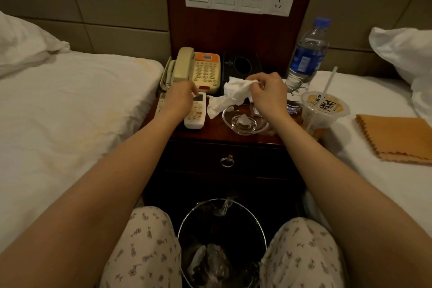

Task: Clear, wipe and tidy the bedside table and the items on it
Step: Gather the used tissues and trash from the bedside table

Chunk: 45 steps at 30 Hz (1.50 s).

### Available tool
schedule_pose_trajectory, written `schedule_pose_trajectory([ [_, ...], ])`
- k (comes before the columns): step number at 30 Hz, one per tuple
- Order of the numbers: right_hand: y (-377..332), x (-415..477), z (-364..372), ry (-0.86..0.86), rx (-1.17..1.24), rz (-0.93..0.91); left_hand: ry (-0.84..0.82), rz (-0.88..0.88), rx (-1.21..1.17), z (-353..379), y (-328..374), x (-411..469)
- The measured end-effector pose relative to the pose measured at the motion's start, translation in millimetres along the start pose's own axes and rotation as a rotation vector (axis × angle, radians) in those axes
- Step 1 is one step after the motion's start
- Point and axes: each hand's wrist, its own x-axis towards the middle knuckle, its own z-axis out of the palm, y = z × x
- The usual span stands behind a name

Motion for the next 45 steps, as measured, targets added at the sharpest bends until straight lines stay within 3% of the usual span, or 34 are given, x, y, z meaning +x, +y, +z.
schedule_pose_trajectory([
  [7, -6, -10, -3, 0.079, 0.168, 0.085, 0.104, 0.151, -0.175, -11, 33, -15],
  [10, -12, -14, -8, 0.146, 0.325, 0.188, 0.095, 0.148, -0.255, -15, 42, -23],
  [13, -12, -28, -14, 0.1, 0.4, 0.222, 0.035, 0.157, -0.335, -19, 46, -39],
  [19, 3, -87, -4, -0.136, 0.464, 0.153, -0.376, 0.225, -0.252, -17, 42, -76],
  [22, 13, -115, 0, -0.433, 0.333, 0.059, -0.695, 0.17, -0.208, -11, 38, -95],
  [25, 27, -132, 4, -0.723, 0.177, 0.07, -0.9, 0.073, -0.116, 3, 30, -113],
  [29, 43, -143, 12, -0.923, 0.018, 0.135, -1.029, -0.024, -0.072, 24, 12, -131],
  [35, 55, -146, 9, -1.05, -0.091, 0.231, -1.156, -0.068, 0.186, 38, 8, -136],
  [38, 55, -135, -2, -0.864, -0.19, 0.153, -1.025, 0.015, 0.104, 35, 20, -122],
  [42, 58, -112, -18, -0.273, -0.171, 0.101, -0.636, 0.11, -0.192, 24, 48, -94],
  [45, 63, -89, -24, -0.142, -0.178, 0.098, -0.395, 0.169, -0.231, 22, 67, -74],
])
